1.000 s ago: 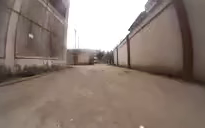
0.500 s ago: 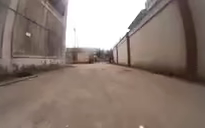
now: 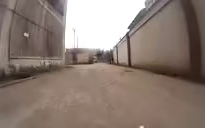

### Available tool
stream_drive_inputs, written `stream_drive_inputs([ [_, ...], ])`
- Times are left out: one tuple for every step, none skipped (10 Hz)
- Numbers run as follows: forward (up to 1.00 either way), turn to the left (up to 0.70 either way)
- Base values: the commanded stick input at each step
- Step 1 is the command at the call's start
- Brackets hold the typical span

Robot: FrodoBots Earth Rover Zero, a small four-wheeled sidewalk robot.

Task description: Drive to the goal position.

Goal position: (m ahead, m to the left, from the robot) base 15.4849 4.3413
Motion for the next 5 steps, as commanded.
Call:
stream_drive_inputs([
  [0.30,0.00],
  [0.30,0.00],
  [0.30,0.00],
  [0.30,0.00],
  [0.30,0.00],
])
